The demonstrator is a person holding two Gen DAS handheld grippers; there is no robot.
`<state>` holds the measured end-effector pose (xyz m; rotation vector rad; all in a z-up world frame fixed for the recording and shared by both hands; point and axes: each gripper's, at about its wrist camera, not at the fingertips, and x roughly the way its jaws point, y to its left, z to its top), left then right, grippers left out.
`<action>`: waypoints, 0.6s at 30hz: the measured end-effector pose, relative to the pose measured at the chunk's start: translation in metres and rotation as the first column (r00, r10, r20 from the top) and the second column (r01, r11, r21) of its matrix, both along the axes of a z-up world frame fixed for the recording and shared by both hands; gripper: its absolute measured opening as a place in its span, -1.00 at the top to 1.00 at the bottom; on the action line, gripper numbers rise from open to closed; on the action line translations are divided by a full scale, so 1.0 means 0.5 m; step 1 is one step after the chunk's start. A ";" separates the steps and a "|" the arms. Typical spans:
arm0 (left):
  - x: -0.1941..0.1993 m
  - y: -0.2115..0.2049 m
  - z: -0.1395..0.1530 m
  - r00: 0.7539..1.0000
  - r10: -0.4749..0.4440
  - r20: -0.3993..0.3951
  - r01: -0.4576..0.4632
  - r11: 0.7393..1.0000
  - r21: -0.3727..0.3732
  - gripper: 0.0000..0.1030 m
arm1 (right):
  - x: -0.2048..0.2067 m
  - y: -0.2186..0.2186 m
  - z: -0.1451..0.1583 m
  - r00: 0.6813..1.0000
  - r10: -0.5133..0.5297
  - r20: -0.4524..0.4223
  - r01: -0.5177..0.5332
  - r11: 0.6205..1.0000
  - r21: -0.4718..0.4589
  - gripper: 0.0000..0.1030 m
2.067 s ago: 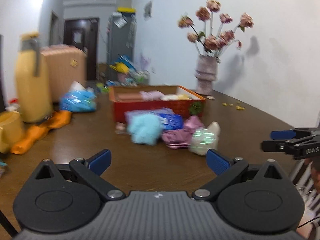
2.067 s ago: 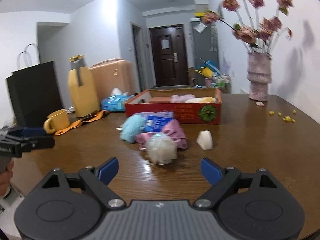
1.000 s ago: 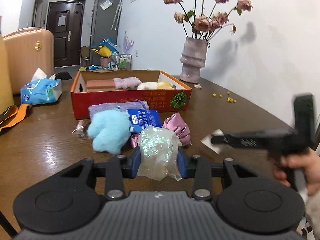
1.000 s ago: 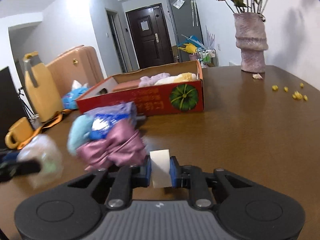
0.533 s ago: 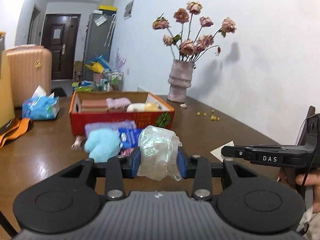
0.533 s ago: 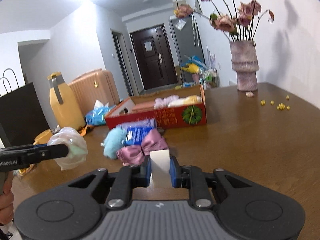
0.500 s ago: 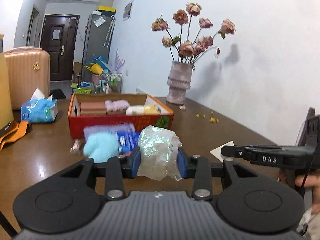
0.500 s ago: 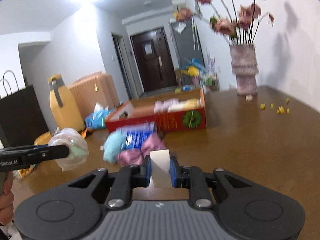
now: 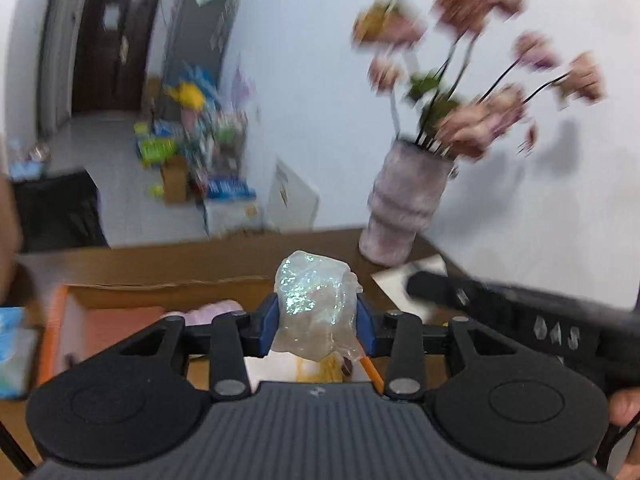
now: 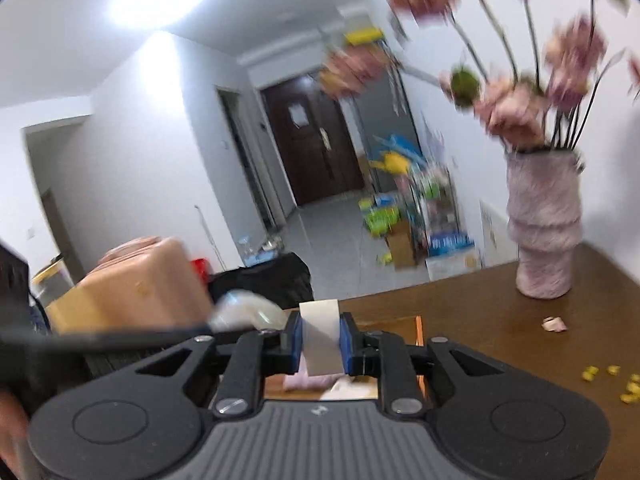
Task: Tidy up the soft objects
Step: 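Carry both held items into the box and open both grippers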
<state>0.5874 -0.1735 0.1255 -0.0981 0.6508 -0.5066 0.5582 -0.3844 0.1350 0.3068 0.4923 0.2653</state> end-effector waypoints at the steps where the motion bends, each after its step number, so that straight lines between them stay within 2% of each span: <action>1: 0.043 -0.012 -0.027 1.000 0.007 -0.025 -0.007 1.000 0.014 0.22 | 0.044 -0.001 -0.017 1.000 -0.015 -0.025 0.015 1.000 -0.008 0.64; 3: 0.109 -0.026 -0.076 0.997 0.018 -0.069 -0.016 0.999 0.028 0.22 | 0.122 -0.002 -0.058 0.996 -0.025 -0.088 0.024 1.000 -0.018 0.64; 6: 0.177 -0.035 -0.141 0.994 0.029 -0.105 -0.025 0.999 0.037 0.16 | 0.197 0.012 -0.116 0.990 -0.018 -0.140 0.010 0.998 -0.056 0.64; 7: 0.196 -0.037 -0.160 0.993 0.026 -0.113 -0.023 0.999 0.034 0.01 | 0.219 0.019 -0.135 0.989 -0.019 -0.148 0.008 0.997 -0.075 0.63; 8: 0.212 -0.039 -0.178 0.992 0.030 -0.120 -0.025 0.999 0.044 -0.26 | 0.237 0.023 -0.152 0.987 -0.026 -0.157 0.013 0.997 -0.081 0.59; 9: 0.220 -0.035 -0.193 0.991 0.048 -0.121 -0.042 0.998 0.051 -0.43 | 0.255 0.024 -0.167 0.985 -0.035 -0.171 0.021 0.996 -0.084 0.57; 10: 0.228 -0.031 -0.206 0.991 0.065 -0.120 -0.059 0.997 0.053 -0.56 | 0.264 0.026 -0.178 0.982 -0.035 -0.183 0.020 0.996 -0.086 0.46; 12: 0.236 -0.023 -0.217 0.991 0.069 -0.117 -0.063 0.996 0.056 -0.58 | 0.278 0.026 -0.198 0.982 -0.031 -0.188 0.015 0.996 -0.085 0.24; 16: 0.234 0.001 -0.210 0.992 0.085 -0.096 -0.079 0.995 0.068 -0.61 | 0.275 0.023 -0.208 0.983 -0.050 -0.176 0.035 0.995 -0.090 0.21; 18: 0.227 0.011 -0.194 0.991 0.099 -0.092 -0.092 0.993 0.077 -0.61 | 0.262 0.016 -0.194 0.984 -0.052 -0.169 0.038 0.996 -0.086 0.20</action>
